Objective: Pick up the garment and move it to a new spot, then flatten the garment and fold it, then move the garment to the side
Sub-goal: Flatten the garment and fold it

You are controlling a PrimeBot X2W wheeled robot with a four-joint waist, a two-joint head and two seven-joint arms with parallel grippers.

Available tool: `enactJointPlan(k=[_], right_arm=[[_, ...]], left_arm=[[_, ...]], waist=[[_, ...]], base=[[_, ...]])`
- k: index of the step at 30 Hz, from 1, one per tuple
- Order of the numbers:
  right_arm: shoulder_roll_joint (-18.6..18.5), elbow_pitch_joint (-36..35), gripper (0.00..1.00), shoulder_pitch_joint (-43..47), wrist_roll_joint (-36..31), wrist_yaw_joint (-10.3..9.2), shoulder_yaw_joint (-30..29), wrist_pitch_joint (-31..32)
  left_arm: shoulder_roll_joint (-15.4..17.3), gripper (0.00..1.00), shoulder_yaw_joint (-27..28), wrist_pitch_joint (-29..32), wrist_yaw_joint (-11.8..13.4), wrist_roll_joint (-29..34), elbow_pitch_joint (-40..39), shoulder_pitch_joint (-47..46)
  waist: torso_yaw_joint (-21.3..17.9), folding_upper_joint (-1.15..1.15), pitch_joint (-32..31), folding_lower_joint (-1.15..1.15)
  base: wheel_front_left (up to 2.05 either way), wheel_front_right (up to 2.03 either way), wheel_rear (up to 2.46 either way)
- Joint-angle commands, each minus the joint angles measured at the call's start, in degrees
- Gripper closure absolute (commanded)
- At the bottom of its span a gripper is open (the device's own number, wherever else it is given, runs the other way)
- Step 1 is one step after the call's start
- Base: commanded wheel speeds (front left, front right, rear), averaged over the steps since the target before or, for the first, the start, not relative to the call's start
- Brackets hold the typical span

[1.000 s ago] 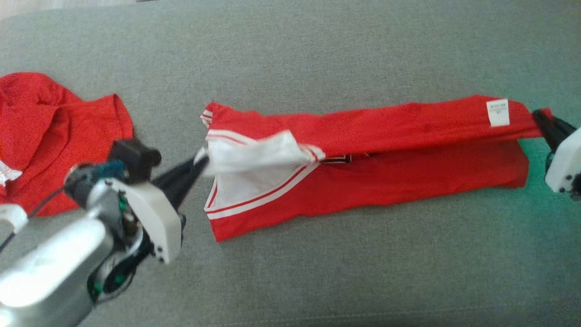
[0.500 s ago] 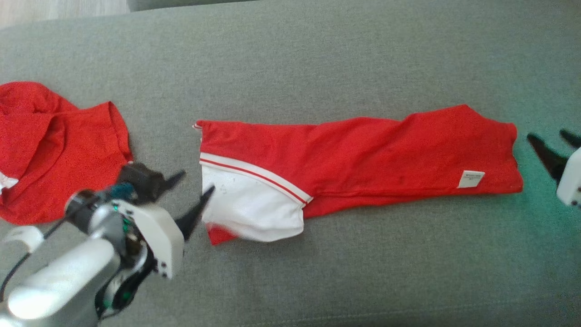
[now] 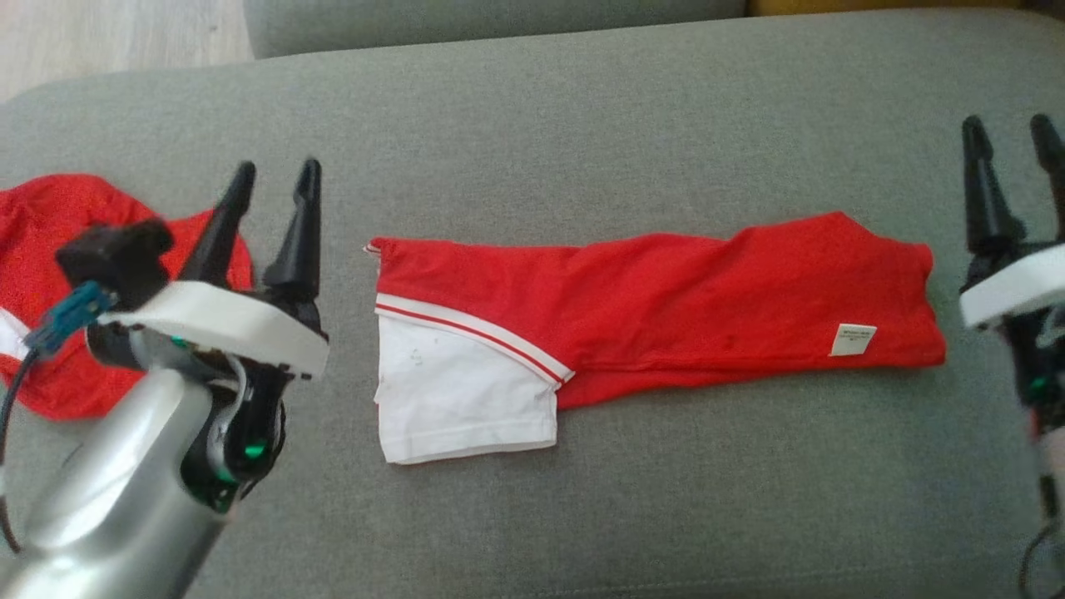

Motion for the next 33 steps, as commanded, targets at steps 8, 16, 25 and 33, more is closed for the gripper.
enactJointPlan(k=[8,16,25,33], right_arm=[[7.0,-6.1,0.0,7.0,-9.4,-0.05,-2.2,-9.6],[11.5,-5.7,0.0,10.2,-15.7,-0.05,-3.4,-11.6],[13.6,0.3,0.0,7.1,-15.5,-0.05,-9.8,-4.1],[14.4,8.6,0.0,2.5,-15.4,-0.05,-16.3,2.8]], left_arm=[[-12.0,0.0,18.8,-0.7,-5.0,12.7,-3.7,9.5],[-21.7,0.0,26.8,-0.7,-13.6,22.5,0.6,16.2],[-24.5,0.0,30.8,-0.7,-18.9,27.6,3.6,14.9],[-25.3,0.0,30.4,-0.7,-20.8,29.2,5.4,13.0]], waist=[[0.5,0.0,-1.7,0.0],[0.6,0.0,-2.0,0.0],[1.1,0.0,0.6,0.0],[2.2,0.0,4.1,0.0]], base=[[0.0,0.0,0.0],[0.0,0.0,0.0],[0.0,0.0,0.0],[0.0,0.0,0.0]])
